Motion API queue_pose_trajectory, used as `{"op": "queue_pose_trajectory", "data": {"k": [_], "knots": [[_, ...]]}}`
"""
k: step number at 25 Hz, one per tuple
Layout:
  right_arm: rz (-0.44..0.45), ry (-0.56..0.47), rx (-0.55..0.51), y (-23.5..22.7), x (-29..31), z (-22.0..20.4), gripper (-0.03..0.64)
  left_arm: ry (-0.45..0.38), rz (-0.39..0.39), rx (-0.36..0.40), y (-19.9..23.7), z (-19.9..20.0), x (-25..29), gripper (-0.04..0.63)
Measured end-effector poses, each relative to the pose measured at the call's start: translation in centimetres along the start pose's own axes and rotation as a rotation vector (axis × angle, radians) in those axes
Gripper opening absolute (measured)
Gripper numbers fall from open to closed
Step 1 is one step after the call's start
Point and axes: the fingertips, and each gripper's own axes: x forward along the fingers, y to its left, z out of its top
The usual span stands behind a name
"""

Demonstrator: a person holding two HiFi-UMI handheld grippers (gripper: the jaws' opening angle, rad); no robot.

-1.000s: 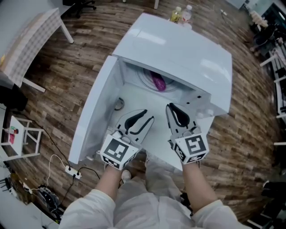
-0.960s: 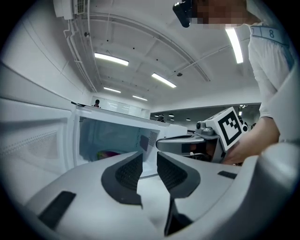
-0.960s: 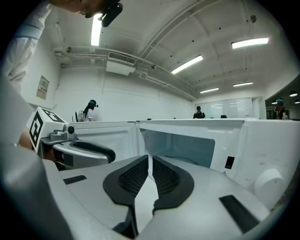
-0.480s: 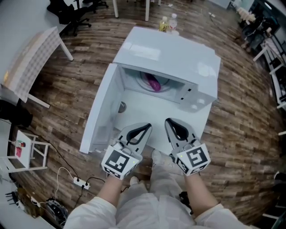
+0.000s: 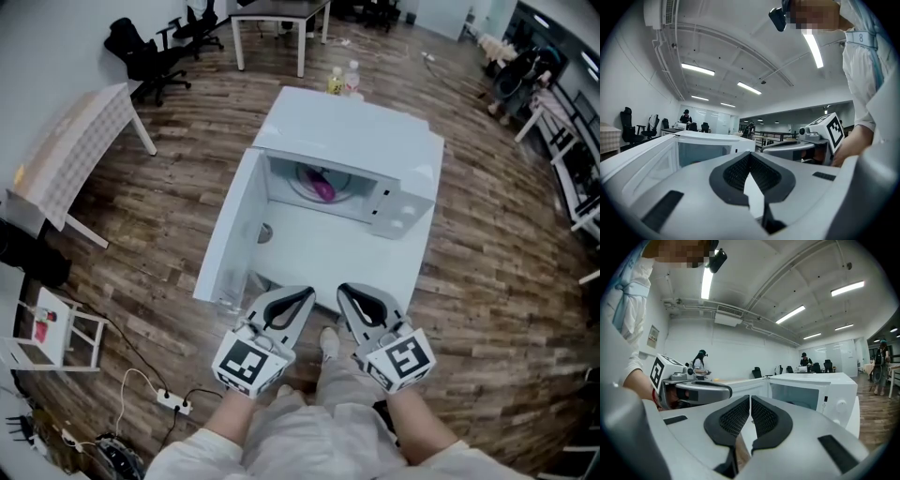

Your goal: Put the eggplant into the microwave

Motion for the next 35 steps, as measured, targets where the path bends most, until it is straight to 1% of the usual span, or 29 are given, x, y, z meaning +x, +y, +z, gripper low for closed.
{"op": "queue_pose_trajectory", "data": {"k": [9, 14, 19, 25, 29, 32, 35], "knots": [[0.029, -0.002, 0.007, 5.3, -2.5, 0.2, 0.038, -0.006, -0.019, 0.002, -2.8, -0.1, -4.9, 0.002], [0.029, -0.017, 0.015, 7.0, -3.5, 0.6, 0.038, -0.006, -0.026, 0.004, -4.2, -0.4, -6.9, 0.002], [0.034, -0.023, -0.001, 8.6, -4.1, 1.2, 0.034, -0.025, -0.024, 0.009, -4.6, 0.0, -8.7, 0.002], [0.037, -0.004, 0.026, 10.2, -5.3, 1.0, 0.032, -0.035, -0.015, -0.004, -4.8, 0.3, -10.6, 0.002], [0.066, -0.011, 0.053, 10.5, -5.8, 1.0, 0.032, -0.038, -0.011, -0.033, -5.2, 0.1, -11.5, 0.002], [0.088, -0.003, 0.053, 10.9, -6.5, 1.7, 0.032, -0.051, -0.048, -0.030, -6.1, 0.2, -12.0, 0.002], [0.087, 0.011, 0.052, 10.7, -7.6, 1.9, 0.032, -0.052, -0.075, -0.019, -7.2, -0.1, -11.6, 0.002]]}}
